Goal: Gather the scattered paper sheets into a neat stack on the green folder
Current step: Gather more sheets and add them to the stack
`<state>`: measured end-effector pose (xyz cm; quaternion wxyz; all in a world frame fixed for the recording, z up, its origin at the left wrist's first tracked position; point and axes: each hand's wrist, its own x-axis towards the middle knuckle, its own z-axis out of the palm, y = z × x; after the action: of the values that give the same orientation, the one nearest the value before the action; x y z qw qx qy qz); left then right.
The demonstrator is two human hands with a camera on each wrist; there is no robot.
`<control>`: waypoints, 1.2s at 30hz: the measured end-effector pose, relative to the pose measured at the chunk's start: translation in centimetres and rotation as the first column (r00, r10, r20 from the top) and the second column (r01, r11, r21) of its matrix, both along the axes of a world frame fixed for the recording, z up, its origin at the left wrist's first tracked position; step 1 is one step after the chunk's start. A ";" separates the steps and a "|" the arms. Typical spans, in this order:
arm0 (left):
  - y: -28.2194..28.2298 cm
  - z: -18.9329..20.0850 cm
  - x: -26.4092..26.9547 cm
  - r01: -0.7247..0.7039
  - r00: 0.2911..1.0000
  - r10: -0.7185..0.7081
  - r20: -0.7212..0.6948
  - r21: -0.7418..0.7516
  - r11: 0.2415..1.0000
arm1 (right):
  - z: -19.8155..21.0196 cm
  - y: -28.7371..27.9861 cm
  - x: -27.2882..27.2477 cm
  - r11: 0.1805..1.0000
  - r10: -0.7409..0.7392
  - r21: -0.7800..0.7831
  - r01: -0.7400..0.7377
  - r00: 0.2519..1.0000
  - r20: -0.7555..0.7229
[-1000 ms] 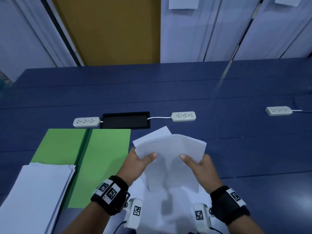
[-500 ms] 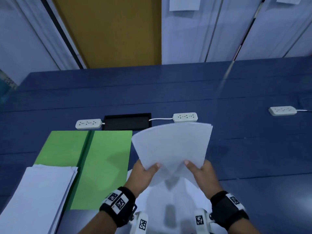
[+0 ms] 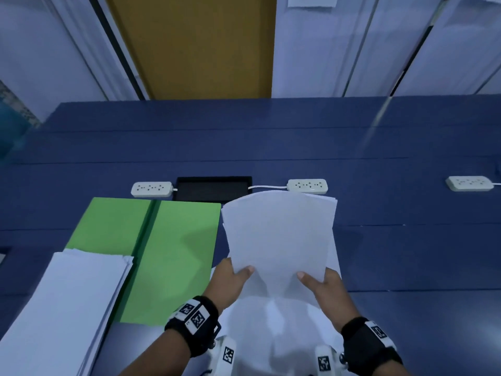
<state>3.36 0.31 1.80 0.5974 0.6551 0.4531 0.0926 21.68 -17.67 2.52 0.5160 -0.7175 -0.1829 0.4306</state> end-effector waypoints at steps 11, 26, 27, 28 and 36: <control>3.5 4.8 -10.5 -0.307 0.939 0.306 0.156 -0.019 0.952 | 2.7 6.3 -8.8 0.993 0.087 0.059 -0.103 0.972 0.220; 15.2 1.0 -39.8 -0.412 0.840 0.473 -0.268 0.252 0.875 | 1.0 23.2 -29.6 0.607 0.788 -0.152 -0.780 0.566 0.241; 16.2 0.6 -41.1 -0.387 0.838 0.459 -0.295 0.270 0.881 | 0.6 24.2 -30.8 0.552 0.831 -0.185 -0.813 0.521 0.194; 17.1 0.5 -42.2 -0.359 0.832 0.445 -0.331 0.291 0.887 | 0.3 25.1 -32.0 0.504 0.864 -0.209 -0.838 0.485 0.139; 21.1 -4.2 -45.8 -0.204 0.758 0.310 -0.574 0.244 0.948 | -4.1 29.3 -37.2 0.148 0.982 -0.443 -0.885 0.185 -0.043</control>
<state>-42.47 21.38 -2.41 0.3457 0.6288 0.6965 -0.0030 -15.49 11.65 -1.54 -0.0428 -0.5740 -0.5703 0.5860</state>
